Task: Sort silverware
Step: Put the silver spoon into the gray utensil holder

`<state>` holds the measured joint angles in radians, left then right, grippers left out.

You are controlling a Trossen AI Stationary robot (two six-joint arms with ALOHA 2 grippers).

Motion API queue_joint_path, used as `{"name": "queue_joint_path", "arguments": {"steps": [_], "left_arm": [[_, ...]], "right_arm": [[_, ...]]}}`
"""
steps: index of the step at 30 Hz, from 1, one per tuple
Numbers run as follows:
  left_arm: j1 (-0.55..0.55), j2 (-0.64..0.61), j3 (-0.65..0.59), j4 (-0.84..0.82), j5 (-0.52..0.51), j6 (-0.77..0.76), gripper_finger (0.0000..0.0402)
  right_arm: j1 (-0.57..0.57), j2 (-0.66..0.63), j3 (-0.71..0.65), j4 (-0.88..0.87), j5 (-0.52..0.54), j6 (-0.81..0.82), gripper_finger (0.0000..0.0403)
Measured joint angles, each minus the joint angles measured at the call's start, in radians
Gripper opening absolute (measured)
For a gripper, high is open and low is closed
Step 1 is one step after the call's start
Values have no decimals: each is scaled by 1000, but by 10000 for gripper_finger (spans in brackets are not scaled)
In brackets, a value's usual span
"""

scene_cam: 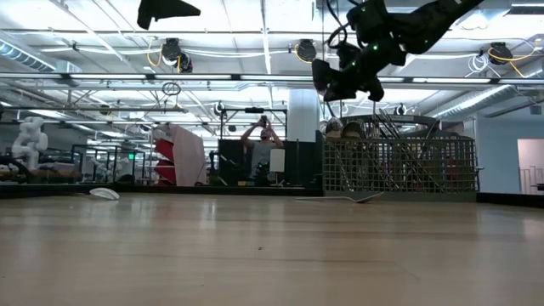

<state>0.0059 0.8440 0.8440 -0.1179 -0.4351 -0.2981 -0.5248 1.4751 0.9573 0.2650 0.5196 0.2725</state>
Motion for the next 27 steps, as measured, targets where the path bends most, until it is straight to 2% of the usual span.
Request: {"name": "queue_joint_path", "arguments": {"steps": [4, 11, 16, 21, 27], "left_arm": [[0, 0, 0, -7, 0, -12, 255], [0, 0, 0, -7, -14, -12, 255], [0, 0, 0, -7, -15, -13, 255], [0, 0, 0, -4, -38, -11, 255], [0, 0, 0, -4, -25, -21, 255]], "right_arm": [[17, 5, -10, -26, 55, 15, 0], [55, -28, -113, -31, 111, 172, 0], [62, -51, -142, -45, 103, 188, 4], [63, -69, -143, -67, 104, 187, 38], [63, -125, -143, -86, 106, 160, 108]]}}
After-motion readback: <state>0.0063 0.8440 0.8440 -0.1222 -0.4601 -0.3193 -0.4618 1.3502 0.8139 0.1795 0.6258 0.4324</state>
